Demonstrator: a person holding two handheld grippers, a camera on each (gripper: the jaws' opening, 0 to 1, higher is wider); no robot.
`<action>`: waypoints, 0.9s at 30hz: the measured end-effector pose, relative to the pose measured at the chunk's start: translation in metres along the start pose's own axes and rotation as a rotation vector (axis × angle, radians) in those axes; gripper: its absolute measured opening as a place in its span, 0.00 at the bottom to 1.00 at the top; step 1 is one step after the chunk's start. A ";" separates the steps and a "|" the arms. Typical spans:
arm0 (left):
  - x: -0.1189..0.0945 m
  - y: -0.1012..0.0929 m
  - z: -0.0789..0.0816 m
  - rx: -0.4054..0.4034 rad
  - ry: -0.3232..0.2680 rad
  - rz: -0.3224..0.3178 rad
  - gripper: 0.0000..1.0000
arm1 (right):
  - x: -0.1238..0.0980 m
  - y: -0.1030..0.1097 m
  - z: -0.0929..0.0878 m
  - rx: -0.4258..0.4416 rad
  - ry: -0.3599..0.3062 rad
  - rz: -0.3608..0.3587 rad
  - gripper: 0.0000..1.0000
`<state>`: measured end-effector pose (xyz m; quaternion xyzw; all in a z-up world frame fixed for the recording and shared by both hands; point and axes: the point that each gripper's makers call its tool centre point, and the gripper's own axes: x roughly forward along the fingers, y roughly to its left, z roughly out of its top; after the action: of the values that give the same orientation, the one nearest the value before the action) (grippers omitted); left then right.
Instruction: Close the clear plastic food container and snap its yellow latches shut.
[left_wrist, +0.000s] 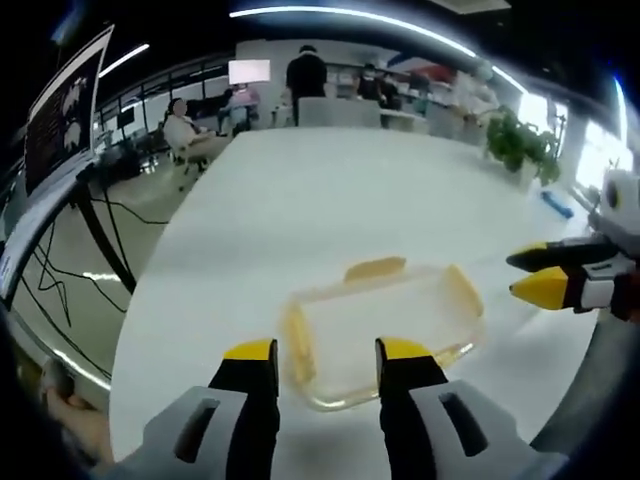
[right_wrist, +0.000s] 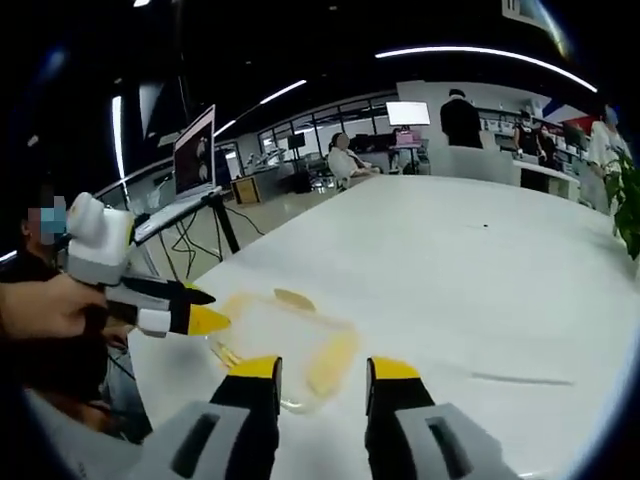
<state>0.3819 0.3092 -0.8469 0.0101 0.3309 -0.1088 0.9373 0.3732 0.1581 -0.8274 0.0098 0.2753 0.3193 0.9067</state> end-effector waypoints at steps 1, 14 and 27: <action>0.001 -0.001 -0.001 0.003 0.003 -0.002 0.36 | 0.002 0.001 0.000 -0.003 0.003 0.001 0.29; 0.008 0.008 -0.006 0.018 0.027 0.021 0.24 | 0.023 0.009 -0.017 -0.008 0.061 0.011 0.20; 0.012 0.012 -0.007 0.039 0.030 0.029 0.08 | 0.032 0.002 -0.022 -0.002 0.081 -0.007 0.09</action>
<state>0.3889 0.3195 -0.8604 0.0350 0.3426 -0.1014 0.9333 0.3815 0.1747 -0.8615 -0.0051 0.3117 0.3165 0.8959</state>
